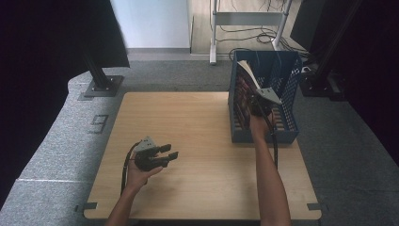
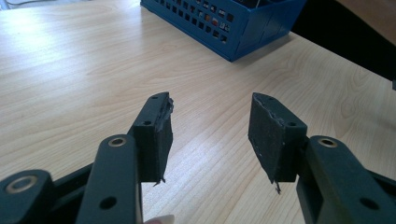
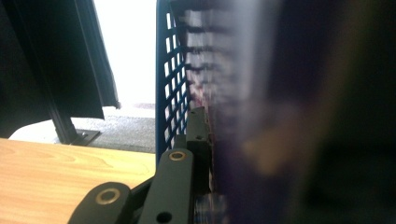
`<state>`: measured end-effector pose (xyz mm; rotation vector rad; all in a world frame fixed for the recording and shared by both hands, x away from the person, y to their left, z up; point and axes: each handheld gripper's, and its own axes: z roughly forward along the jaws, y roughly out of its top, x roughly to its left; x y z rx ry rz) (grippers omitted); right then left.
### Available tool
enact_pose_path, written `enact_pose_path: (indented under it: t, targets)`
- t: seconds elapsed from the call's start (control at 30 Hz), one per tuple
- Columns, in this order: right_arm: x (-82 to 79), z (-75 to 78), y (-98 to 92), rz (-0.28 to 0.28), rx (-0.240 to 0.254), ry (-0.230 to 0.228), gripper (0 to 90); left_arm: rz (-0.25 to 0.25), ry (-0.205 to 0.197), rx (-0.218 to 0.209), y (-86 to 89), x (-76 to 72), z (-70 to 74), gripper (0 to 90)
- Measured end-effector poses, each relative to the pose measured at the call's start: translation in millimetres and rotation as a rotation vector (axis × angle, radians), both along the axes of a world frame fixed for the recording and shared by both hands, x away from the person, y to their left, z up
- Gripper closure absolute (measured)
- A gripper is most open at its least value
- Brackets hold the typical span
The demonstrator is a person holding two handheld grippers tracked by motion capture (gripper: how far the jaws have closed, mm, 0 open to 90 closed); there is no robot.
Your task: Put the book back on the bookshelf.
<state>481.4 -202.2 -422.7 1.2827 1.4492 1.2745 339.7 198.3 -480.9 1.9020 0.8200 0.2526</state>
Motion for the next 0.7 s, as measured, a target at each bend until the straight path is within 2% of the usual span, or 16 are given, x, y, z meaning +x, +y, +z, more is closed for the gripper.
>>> enact_pose_path:
  t: [0.17,0.27,0.4,0.57,0.7]
  targets:
    - [0.2,1.3,2.9,0.010,-0.019,0.016,78.3,-0.004,0.001,0.004,-1.4,0.0,-0.8,49.0]
    - [1.0,0.8,3.0,0.008,-0.017,0.017,77.5,0.003,-0.015,-0.006,-0.8,-1.0,0.1,49.4]
    - [2.8,0.1,2.2,0.001,-0.016,0.020,77.9,0.005,-0.014,-0.008,0.0,-0.8,0.4,49.4]
    - [4.6,2.1,1.4,-0.033,-0.023,0.036,81.4,0.002,-0.011,-0.004,-0.8,-0.6,-0.3,49.3]
    - [7.0,1.3,-2.3,-0.052,0.005,0.029,81.5,0.006,-0.013,-0.008,0.3,-0.4,0.2,49.4]
